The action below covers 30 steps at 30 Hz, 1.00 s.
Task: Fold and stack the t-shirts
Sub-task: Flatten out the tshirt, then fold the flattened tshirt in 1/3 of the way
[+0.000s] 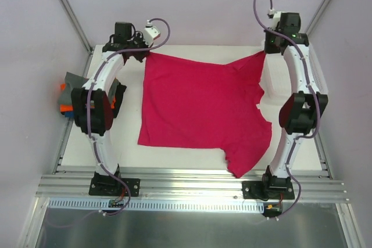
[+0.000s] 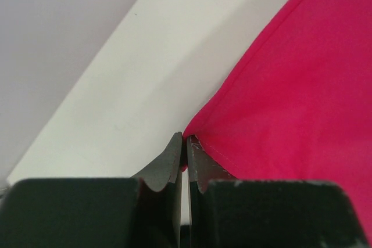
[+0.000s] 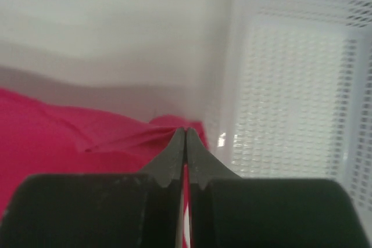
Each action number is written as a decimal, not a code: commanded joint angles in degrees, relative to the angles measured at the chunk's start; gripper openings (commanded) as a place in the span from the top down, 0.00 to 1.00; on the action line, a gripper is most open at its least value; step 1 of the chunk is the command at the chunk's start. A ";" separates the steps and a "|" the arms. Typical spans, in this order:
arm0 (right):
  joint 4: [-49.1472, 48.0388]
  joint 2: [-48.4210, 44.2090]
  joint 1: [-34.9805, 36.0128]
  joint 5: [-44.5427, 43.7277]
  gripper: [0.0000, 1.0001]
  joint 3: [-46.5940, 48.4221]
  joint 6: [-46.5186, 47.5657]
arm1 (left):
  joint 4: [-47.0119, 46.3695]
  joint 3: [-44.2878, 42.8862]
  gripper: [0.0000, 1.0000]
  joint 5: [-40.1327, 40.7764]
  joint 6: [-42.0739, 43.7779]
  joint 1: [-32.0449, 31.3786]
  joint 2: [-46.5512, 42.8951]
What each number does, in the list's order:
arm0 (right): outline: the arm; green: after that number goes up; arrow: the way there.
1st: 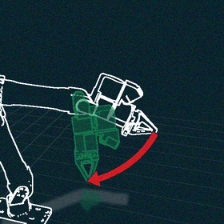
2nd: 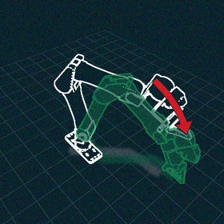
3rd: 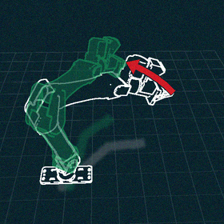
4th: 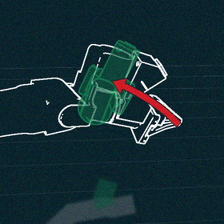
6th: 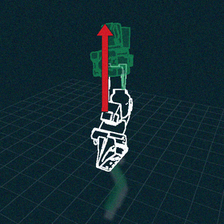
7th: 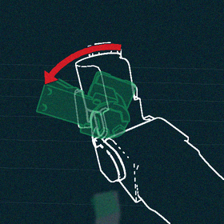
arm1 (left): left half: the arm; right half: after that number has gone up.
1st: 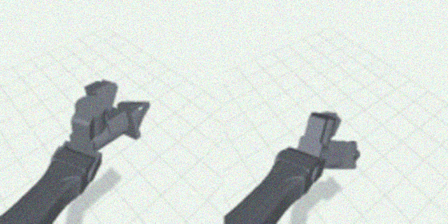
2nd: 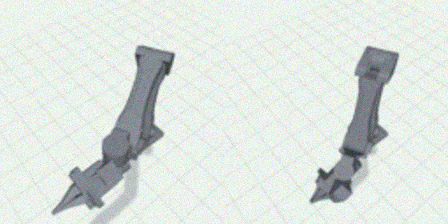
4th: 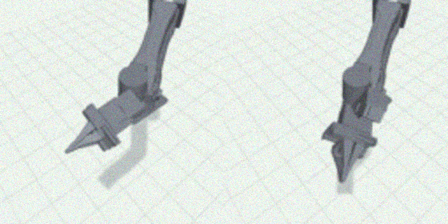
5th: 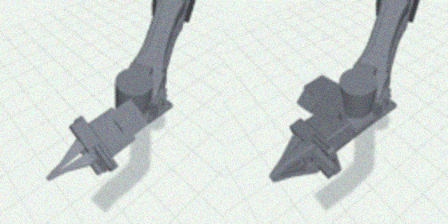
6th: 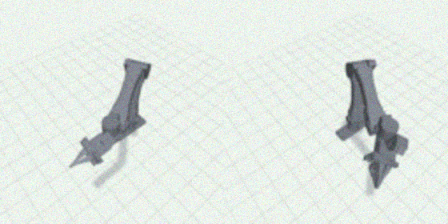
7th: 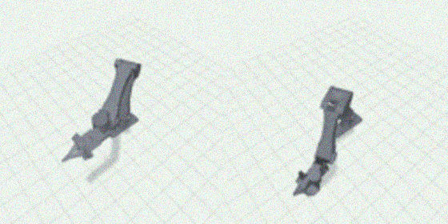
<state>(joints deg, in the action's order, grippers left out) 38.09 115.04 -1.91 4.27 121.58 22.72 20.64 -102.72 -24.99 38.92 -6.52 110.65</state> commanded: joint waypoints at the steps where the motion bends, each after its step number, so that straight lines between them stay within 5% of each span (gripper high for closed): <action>1: -0.12 1.75 3.30 2.67 0.99 2.25 -2.07 | -1.92 -6.70 1.00 -1.72 -3.14 0.02 6.22; 13: -2.23 15.47 5.16 -0.67 0.99 8.50 -1.36 | -1.75 -17.78 1.00 -1.37 -2.26 0.37 21.53; 22: -1.96 12.58 4.46 -1.20 1.00 6.65 -2.15 | -1.84 -18.57 1.00 -0.85 -3.23 2.92 21.28; 30: -0.73 5.64 3.85 0.03 0.99 3.23 -2.94 | -1.84 -12.70 1.00 -2.69 4.15 4.59 16.10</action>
<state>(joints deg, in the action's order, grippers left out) 37.58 128.53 2.52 3.70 125.51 21.26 19.25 -117.32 -25.30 39.57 -2.61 132.55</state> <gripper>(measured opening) 0.012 0.011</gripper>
